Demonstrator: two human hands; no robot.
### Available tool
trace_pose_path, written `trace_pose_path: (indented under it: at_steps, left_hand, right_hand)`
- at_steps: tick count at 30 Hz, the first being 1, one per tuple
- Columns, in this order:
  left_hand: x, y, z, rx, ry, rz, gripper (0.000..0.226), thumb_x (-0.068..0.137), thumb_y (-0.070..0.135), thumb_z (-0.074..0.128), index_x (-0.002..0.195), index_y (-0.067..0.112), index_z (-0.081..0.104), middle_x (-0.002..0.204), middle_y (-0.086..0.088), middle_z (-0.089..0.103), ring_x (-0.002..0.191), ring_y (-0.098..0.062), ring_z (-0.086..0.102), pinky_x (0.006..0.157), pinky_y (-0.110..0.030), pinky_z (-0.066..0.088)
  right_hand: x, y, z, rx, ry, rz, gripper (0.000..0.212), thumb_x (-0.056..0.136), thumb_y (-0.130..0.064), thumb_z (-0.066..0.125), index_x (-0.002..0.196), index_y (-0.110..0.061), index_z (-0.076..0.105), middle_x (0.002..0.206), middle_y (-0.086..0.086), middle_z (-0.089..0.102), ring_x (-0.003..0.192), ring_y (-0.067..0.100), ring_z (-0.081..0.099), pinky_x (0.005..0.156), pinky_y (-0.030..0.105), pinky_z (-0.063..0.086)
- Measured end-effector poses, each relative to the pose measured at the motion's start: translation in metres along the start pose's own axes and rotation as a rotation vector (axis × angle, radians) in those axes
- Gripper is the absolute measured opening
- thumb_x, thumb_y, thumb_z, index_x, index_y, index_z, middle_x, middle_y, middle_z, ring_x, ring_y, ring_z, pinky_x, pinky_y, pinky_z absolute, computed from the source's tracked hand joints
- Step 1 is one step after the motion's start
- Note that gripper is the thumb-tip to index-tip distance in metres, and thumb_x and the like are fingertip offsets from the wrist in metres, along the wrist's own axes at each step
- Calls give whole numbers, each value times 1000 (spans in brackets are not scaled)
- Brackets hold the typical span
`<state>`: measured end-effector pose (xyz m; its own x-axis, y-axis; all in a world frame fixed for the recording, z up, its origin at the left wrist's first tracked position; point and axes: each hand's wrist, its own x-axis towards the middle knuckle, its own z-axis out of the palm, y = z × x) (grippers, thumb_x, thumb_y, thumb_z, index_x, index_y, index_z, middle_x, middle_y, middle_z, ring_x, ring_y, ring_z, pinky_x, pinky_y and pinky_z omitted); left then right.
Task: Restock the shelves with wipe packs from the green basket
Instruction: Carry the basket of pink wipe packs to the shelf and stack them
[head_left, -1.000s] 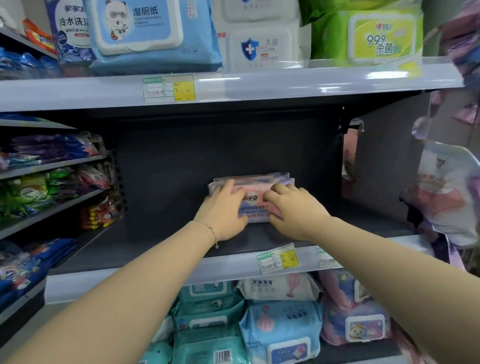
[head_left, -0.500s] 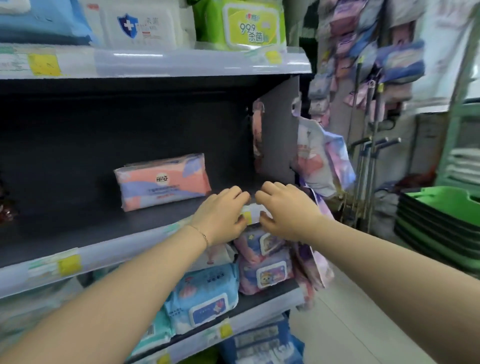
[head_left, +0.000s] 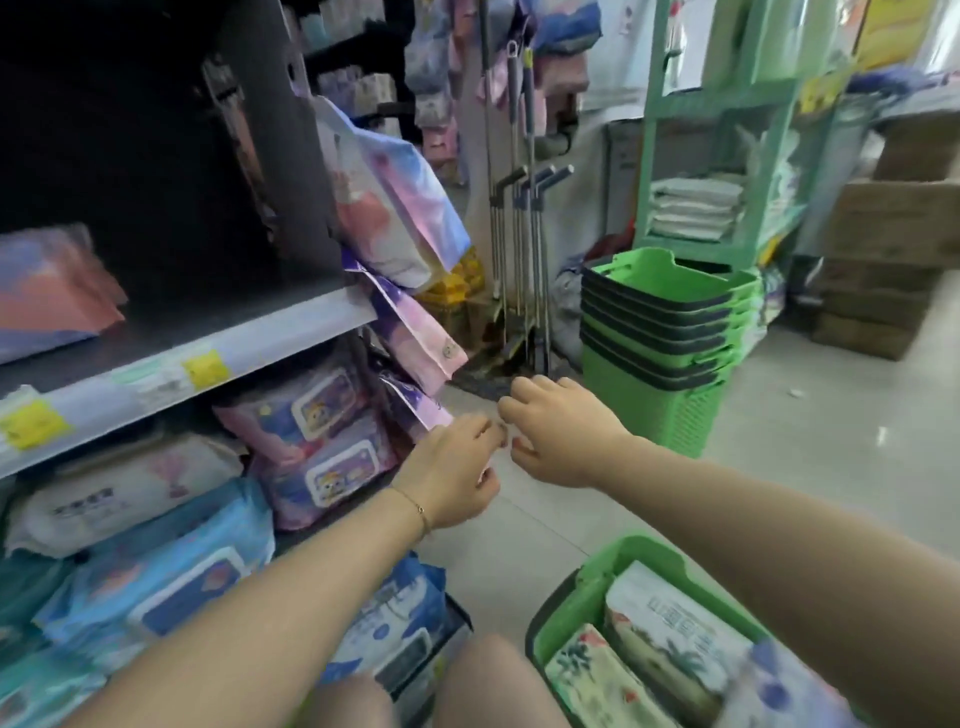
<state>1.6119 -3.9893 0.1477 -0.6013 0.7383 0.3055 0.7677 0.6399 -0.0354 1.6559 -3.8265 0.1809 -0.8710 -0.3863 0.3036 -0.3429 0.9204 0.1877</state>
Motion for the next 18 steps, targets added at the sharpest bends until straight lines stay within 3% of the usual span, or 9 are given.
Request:
trace_pose_path:
  at_steps: [4,11,18]
  left_hand:
    - [17,35,51,-95,-123,15,36,85,22,52,120,14,51,118,-4,53,110,-25,49,89,-37,39]
    - [23,97,131,-185,-338,87,39,87,27,53,124,19,44,125,0,48,115,-22,46,92,-36,41]
    - [3,140,188,-277,-695,114,54,86,29,54,135,22,35,136,-3,43,118,-25,48,94,-41,44]
  right_hand:
    - [-48,24,40,40,-96,102,30,89,-33,44,115,-18,50,112,4,48,102,26,48,82,36,36]
    - [-133,49,105,101,-318,332,36,89,-32,48,120,-14,48,119,8,48,109,27,49,85,36,37]
    - [-205,50,163,178,-627,543,42,89,-39,49,125,-18,45,122,6,49,113,27,48,89,38,39]
